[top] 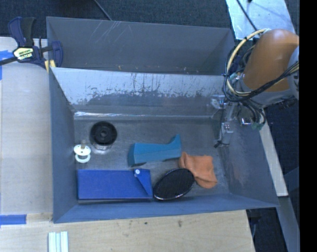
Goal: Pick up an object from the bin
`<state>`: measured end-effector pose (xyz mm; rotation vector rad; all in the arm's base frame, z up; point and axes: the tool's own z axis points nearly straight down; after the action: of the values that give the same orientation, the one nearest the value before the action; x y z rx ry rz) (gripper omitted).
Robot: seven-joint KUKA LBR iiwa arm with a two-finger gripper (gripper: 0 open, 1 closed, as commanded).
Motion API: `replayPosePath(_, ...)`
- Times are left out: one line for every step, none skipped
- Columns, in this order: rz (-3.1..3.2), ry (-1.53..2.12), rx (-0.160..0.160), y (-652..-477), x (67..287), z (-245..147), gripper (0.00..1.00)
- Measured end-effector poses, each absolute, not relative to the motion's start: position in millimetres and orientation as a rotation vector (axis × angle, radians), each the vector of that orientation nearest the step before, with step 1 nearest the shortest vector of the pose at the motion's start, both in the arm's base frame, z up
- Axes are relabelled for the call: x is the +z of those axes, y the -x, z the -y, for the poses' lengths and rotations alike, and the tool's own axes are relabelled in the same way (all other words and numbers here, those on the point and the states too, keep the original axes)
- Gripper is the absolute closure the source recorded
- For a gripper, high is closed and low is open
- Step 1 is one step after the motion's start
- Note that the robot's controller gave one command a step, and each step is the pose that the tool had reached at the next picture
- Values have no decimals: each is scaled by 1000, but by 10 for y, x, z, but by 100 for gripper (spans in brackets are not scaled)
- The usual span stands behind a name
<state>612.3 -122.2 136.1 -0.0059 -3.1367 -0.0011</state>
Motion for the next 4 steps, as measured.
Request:
replayPosePath(3145,1,1,-6141,1414,1218,0)
replayPosePath(3139,118,-1,-5385,692,976,0)
replayPosePath(3141,-131,1,-5646,1123,335,0)
replayPosePath(3147,-53,-6,-5433,1118,242,0)
